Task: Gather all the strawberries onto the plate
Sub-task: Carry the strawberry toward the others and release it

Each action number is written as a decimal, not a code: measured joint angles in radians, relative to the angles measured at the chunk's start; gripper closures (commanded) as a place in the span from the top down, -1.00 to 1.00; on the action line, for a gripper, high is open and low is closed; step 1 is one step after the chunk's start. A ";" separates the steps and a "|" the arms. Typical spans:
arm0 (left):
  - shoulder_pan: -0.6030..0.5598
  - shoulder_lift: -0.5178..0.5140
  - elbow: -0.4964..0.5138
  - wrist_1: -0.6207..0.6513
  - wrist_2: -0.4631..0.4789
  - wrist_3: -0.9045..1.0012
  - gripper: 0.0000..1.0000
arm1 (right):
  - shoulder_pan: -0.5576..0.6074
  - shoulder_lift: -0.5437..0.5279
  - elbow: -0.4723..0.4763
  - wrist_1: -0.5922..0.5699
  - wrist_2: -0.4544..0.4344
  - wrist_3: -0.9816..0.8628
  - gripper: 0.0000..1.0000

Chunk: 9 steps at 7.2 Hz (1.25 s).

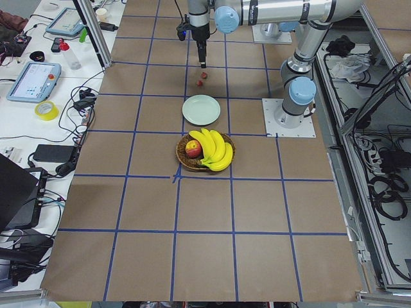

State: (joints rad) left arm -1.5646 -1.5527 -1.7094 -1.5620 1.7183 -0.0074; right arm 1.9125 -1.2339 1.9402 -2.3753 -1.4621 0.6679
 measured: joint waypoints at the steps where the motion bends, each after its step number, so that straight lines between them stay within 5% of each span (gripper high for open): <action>1: 0.000 0.000 -0.005 0.011 0.000 0.000 1.00 | 0.078 0.069 -0.098 0.005 0.003 0.095 -0.94; 3: 0.000 0.000 -0.008 0.018 -0.002 0.000 1.00 | 0.184 0.162 -0.224 0.015 0.000 0.198 -0.93; 4: -0.001 0.000 -0.009 0.018 -0.002 0.000 1.00 | 0.208 0.182 -0.244 0.025 -0.001 0.218 -0.70; 5: -0.001 0.000 -0.009 0.018 -0.002 0.001 1.00 | 0.217 0.189 -0.250 0.033 -0.003 0.226 0.46; 6: -0.001 0.000 -0.010 0.017 -0.001 0.001 1.00 | 0.220 0.192 -0.249 0.038 -0.006 0.228 0.99; 9: 0.000 -0.001 -0.029 0.020 0.000 0.002 1.00 | 0.221 0.173 -0.241 0.080 -0.027 0.219 1.00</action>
State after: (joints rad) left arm -1.5647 -1.5538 -1.7384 -1.5419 1.7186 -0.0054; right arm 2.1330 -1.0613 1.6993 -2.2957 -1.4892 0.8872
